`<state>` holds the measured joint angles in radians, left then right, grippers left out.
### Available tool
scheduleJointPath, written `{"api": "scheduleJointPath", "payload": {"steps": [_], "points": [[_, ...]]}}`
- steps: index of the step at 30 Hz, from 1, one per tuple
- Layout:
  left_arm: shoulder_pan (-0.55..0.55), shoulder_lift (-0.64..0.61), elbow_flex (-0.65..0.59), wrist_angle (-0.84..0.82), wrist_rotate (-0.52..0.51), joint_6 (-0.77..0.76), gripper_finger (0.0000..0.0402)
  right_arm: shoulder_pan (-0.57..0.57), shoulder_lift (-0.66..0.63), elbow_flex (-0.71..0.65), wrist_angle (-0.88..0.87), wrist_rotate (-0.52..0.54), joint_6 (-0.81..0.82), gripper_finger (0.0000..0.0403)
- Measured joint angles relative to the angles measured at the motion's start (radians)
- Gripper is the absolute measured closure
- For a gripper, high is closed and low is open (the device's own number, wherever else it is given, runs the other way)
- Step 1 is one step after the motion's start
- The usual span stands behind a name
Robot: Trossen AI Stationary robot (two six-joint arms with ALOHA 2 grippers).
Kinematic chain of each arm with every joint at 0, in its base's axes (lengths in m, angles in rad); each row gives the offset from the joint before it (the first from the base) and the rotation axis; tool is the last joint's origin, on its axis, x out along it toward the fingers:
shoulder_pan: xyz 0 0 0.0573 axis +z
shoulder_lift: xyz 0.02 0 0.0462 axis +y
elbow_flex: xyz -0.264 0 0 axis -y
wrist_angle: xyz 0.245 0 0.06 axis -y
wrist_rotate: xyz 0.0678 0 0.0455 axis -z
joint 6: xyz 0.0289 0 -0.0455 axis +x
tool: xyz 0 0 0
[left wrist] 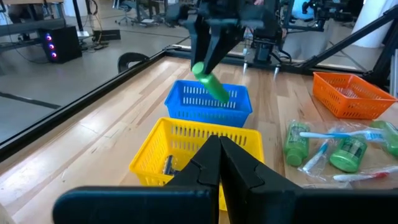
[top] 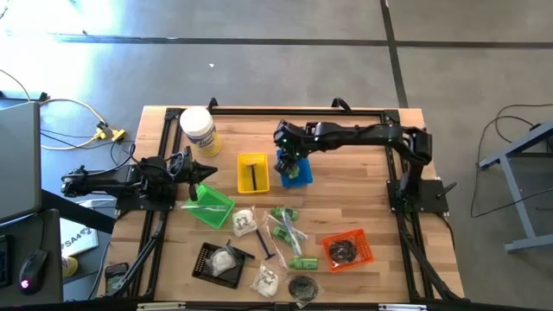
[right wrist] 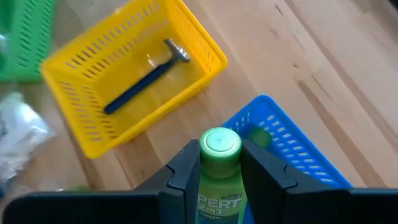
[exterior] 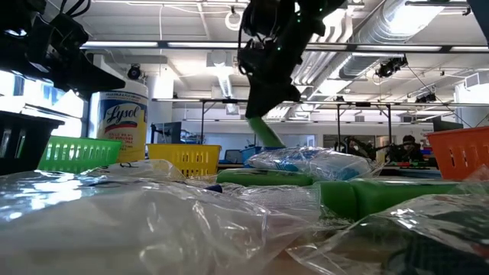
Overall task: Pick & Place Travel size toiletries
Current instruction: Put the shampoo into the blue bin, then put the razor into the yellow bin
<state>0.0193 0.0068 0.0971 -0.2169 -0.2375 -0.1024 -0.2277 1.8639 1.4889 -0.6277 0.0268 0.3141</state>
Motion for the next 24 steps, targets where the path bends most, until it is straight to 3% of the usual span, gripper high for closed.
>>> {"api": "scheduleJointPath", "payload": {"steps": [6,10,24], "points": [[0.000,0.000,0.000,-0.002,0.000,0.000,0.0401,-0.005,0.065,0.000,-0.004,0.057,-0.036,0.0305],[0.000,0.000,0.000,-0.003,0.000,0.000,0.0401,-0.005,0.089,0.000,-0.009,0.020,-0.056,0.0297],[0.000,0.000,0.000,-0.003,0.000,0.000,0.0402,-0.010,0.088,0.000,-0.027,0.010,-0.058,0.0203]]}}
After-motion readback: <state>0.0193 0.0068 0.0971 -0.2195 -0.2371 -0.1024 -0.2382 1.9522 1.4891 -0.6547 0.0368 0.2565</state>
